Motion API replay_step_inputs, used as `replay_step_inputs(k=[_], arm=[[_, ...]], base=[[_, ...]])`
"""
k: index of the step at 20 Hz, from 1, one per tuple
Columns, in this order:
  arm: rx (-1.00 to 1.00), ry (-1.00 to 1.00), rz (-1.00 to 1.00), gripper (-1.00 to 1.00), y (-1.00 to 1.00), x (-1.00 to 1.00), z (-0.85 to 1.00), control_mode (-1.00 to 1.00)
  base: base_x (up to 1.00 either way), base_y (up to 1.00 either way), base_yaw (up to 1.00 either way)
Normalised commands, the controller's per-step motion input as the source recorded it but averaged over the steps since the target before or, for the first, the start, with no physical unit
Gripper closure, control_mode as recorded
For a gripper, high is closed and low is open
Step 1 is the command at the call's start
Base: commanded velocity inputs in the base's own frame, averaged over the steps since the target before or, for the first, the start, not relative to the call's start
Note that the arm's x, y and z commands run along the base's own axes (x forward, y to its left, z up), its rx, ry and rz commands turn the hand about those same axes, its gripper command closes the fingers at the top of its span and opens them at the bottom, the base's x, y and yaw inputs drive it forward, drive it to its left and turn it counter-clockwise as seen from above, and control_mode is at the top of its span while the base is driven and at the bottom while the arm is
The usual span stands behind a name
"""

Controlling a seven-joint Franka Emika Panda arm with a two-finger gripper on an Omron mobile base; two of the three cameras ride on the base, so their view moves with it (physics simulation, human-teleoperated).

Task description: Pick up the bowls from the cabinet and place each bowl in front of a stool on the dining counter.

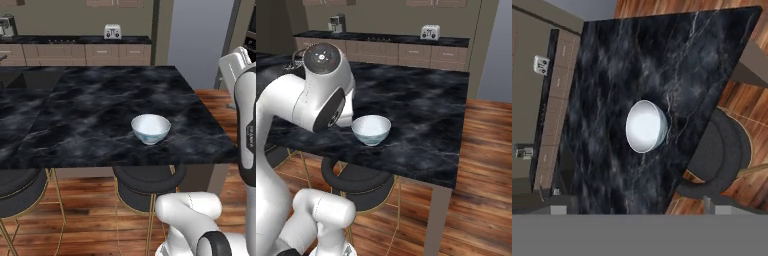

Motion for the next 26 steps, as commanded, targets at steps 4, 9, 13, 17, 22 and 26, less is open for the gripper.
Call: replay_step_inputs(k=[4,9,13,17,22,26], arm=[[0.00,0.00,0.03,-1.00,0.24,-0.29,0.28,-1.00],[0.00,0.00,0.02,-1.00,0.11,-0.16,0.14,1.00],[0.00,0.00,0.00,-1.00,0.00,0.00,0.00,1.00],[0.00,0.00,0.00,-1.00,0.00,0.00,0.00,1.00],[0.00,0.00,0.00,-1.00,0.00,0.00,0.00,1.00],[0.00,0.00,0.00,-1.00,0.00,0.00,0.00,1.00]], base=[[0.00,0.00,0.00],[-0.14,-0.02,0.01],[-0.54,-0.79,-0.22],[-0.41,-1.00,-0.50],[0.00,-0.99,-0.65],[0.07,-0.82,-0.74]])
